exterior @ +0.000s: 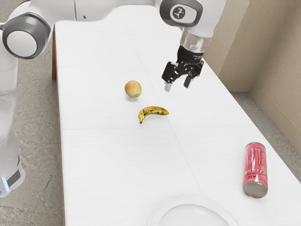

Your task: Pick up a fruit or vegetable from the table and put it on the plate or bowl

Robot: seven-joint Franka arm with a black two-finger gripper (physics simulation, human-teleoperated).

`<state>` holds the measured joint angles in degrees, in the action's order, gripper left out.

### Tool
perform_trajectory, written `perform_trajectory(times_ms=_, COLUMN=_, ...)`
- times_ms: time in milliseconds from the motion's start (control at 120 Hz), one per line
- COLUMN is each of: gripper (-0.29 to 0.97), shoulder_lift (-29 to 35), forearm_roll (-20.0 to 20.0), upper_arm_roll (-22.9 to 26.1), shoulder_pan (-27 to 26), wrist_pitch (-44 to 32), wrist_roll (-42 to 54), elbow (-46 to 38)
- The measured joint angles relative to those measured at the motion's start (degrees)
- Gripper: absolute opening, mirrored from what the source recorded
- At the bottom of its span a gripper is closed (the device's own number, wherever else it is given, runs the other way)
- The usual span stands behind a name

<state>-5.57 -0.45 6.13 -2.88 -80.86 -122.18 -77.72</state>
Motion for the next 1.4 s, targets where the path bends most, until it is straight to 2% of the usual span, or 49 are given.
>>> perform_trajectory(times_ms=392, gripper=0.68, shoulder_lift=-1.7, forearm_roll=0.2, upper_arm_roll=0.1, shoulder_pan=1.2, wrist_pitch=-0.3, wrist_roll=-9.2, elbow=0.0)
perform_trajectory(times_ms=508, gripper=0.68, shoulder_lift=-2.5, forearm_roll=-0.1, upper_arm_roll=0.7, shoulder_pan=0.5, wrist_pitch=-0.8, wrist_roll=-8.1, elbow=0.0)
perform_trajectory(times_ms=617, gripper=0.68, shoulder_lift=-3.8, forearm_roll=-2.9, upper_arm_roll=0.8, shoulder_pan=-0.3, wrist_pitch=-1.8, wrist_roll=-3.0, elbow=-0.1)
perform_trajectory(times_ms=742, gripper=0.68, shoulder_lift=-4.4, forearm_roll=-4.3, upper_arm_roll=0.6, shoulder_pan=-2.5, wrist_pitch=-2.9, wrist_roll=3.1, elbow=1.7)
perform_trajectory(times_ms=908, gripper=0.68, shoulder_lift=-6.3, forearm_roll=-4.8, upper_arm_roll=0.3, shoulder_pan=3.6, wrist_pitch=-3.8, wrist_roll=13.0, elbow=2.2)
perform_trajectory(times_ms=1017, gripper=0.68, shoulder_lift=-6.8, forearm_roll=-1.2, upper_arm_roll=1.1, shoulder_pan=5.0, wrist_pitch=-4.3, wrist_roll=21.5, elbow=1.8)
perform_trajectory(times_ms=1142, gripper=0.68, shoulder_lift=-6.7, forearm_roll=1.6, upper_arm_roll=3.0, shoulder_pan=2.4, wrist_pitch=-4.8, wrist_roll=28.4, elbow=0.7)
perform_trajectory(times_ms=1250, gripper=0.68, shoulder_lift=-6.5, forearm_roll=6.1, upper_arm_roll=2.8, shoulder_pan=2.0, wrist_pitch=-5.0, wrist_roll=37.2, elbow=0.5)
perform_trajectory(times_ms=1333, gripper=0.68, shoulder_lift=-6.8, forearm_roll=8.2, upper_arm_roll=2.4, shoulder_pan=5.1, wrist_pitch=-5.1, wrist_roll=46.7, elbow=0.9)
perform_trajectory(times_ms=1400, gripper=0.68, shoulder_lift=-8.6, forearm_roll=7.8, upper_arm_roll=1.0, shoulder_pan=7.7, wrist_pitch=-6.3, wrist_roll=54.9, elbow=1.1)
